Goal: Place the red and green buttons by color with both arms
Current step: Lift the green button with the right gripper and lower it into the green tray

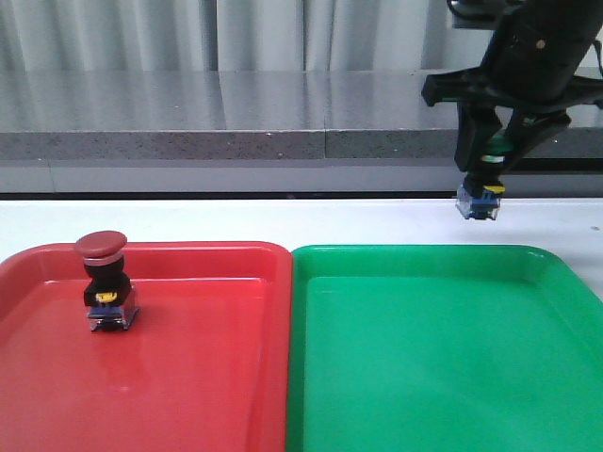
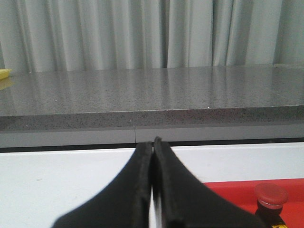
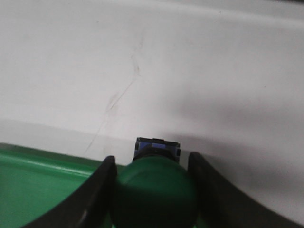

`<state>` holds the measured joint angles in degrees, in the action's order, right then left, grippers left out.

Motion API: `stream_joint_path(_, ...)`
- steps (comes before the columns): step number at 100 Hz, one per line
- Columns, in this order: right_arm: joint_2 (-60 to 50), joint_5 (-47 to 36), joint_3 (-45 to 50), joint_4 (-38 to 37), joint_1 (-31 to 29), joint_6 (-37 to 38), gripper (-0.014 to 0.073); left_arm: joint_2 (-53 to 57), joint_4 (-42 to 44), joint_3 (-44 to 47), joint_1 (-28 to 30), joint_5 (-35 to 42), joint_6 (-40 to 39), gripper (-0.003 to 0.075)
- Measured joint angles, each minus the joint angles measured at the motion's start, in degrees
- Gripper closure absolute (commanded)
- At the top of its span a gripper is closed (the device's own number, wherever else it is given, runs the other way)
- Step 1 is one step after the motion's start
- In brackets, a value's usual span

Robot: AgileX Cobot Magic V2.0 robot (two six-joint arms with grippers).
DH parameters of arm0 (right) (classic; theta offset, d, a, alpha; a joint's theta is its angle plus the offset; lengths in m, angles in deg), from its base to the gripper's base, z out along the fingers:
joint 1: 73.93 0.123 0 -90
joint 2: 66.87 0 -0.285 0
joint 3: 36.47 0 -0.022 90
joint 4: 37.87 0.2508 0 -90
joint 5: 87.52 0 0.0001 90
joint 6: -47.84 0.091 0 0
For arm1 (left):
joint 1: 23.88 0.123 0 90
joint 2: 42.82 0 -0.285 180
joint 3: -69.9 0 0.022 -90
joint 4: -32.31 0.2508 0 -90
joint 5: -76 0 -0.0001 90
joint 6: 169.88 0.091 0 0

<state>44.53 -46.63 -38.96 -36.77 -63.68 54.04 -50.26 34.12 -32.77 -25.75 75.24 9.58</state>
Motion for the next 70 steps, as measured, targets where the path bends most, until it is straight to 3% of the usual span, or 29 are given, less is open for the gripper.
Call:
stream_joint_path(32, -4.0, 4.27, 3.38, 0.0, 5.73, 0.74, 0.0356, 0.0, 0.0, 0.0, 0.0, 0.0, 0.0, 0.0739)
stream_joint_path(70, -5.63, -4.39, 15.17, 0.0, 11.64, 7.51, 0.0356, 0.0, 0.0, 0.0, 0.0, 0.0, 0.0, 0.0739)
